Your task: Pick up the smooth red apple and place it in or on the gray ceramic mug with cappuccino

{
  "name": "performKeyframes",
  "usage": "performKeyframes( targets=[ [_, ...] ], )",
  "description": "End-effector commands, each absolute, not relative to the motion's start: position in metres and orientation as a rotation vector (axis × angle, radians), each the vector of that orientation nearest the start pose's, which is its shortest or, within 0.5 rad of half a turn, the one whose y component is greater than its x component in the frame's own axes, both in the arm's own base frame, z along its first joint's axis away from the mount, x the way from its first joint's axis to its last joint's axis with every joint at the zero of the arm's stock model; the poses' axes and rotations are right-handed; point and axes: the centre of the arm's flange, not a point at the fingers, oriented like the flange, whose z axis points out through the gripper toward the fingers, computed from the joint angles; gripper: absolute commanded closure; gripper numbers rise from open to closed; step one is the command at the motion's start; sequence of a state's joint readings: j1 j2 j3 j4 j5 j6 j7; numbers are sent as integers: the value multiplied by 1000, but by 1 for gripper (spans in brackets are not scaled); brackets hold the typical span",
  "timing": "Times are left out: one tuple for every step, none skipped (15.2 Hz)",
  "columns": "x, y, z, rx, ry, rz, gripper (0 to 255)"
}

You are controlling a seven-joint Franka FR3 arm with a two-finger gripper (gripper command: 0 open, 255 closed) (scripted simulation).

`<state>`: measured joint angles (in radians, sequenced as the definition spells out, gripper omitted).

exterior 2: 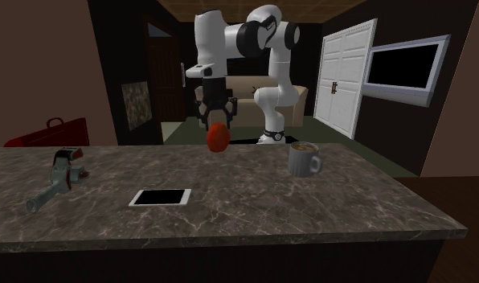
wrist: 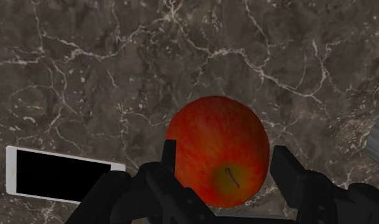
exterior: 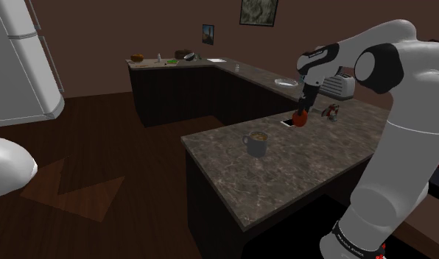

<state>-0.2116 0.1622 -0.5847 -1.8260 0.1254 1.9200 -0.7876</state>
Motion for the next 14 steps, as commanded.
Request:
performKeyframes(
  targets=[
    [432,-409,463,-3093,77,13,255],
    [432,-409,468,-3093,77,13,255],
    [432,-409,474,-3093,77,13,255],
    [432,-409,479,-3093,77,13,255],
    [432,-409,484,-3093,77,13,255],
    [432,-409,489,-3093,77,13,255],
    [432,-409,495,-3093,77,13,255],
    [432,-409,500,-3093,77,13,255],
    [432,-409,505,-3093,77,13,255],
    [432,-409,511,-3093,77,13,255],
    [432,-409,516,-3093,77,13,255],
    [432,-409,521,-3093,77,13,255],
    [432,-409,526,-3093,77,13,255],
    [432,-409,532,-3093,77,13,255]
  ],
)
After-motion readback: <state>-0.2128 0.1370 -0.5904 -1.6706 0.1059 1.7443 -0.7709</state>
